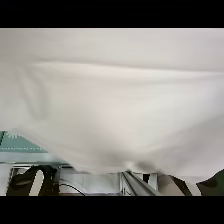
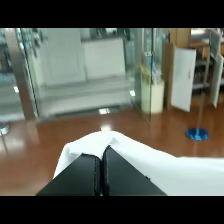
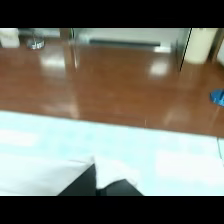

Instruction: Fold the shirts.

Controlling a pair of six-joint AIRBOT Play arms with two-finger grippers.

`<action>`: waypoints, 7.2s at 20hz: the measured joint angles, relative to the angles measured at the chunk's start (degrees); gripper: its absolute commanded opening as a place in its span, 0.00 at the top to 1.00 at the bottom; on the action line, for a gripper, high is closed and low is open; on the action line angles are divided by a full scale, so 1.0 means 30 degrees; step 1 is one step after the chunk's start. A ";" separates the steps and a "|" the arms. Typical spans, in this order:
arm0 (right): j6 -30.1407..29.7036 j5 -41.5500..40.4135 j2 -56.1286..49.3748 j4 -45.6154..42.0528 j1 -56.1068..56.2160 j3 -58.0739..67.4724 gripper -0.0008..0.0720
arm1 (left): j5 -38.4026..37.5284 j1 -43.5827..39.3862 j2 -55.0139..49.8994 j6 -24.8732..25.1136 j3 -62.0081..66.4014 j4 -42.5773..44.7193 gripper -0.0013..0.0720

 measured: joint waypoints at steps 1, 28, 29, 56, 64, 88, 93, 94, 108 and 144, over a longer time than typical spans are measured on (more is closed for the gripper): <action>0.0066 -0.0029 0.0022 0.0000 0.0000 -0.1035 0.96 | -0.0095 -0.0117 -0.0131 -0.0270 -0.1122 0.0058 0.96; -0.1107 -1.0222 -2.4662 0.5603 0.0007 -0.0029 0.96 | 0.6572 -0.3410 -2.7277 -0.2725 0.3708 -0.3402 0.96; -0.1078 -1.0280 -2.4975 0.5646 0.0000 0.0124 0.96 | 0.6484 -0.3424 -2.7605 -0.2769 0.3825 -0.3235 0.96; -0.0532 -0.1093 -2.5966 0.2652 0.0175 -0.0568 0.42 | -0.9464 -0.1960 -2.9762 -0.2426 0.6258 -0.0670 0.29; 0.0444 -0.0342 -2.0589 0.0262 -0.0729 -0.2484 0.42 | -1.0885 -0.1297 -2.4764 -0.3730 0.4342 0.2011 0.29; -0.2943 -0.7395 -0.6805 0.7898 -0.2142 -2.0334 0.42 | -0.2382 0.5923 -1.1591 -0.0525 -2.1748 -0.4204 0.44; -0.2572 -0.7672 -0.6790 0.7774 -0.2295 -2.0356 0.42 | -0.0291 0.4320 -1.1577 -0.0350 -2.2644 -0.5304 0.96; -0.2346 -0.7665 -0.6790 0.7293 -0.2448 -2.0356 0.42 | -0.0036 0.4138 -1.1570 -0.0335 -2.2688 -0.5493 0.96; 0.0058 -0.4641 -0.9020 0.2251 -0.3803 -2.3467 0.42 | 0.0015 0.3636 -1.1533 0.1122 -2.2666 -0.5792 0.96; -0.2368 -0.7242 -1.8345 0.6972 -0.1647 -0.9763 0.96 | -0.1137 -0.0809 -2.3751 -0.1800 -0.1574 -0.6229 0.96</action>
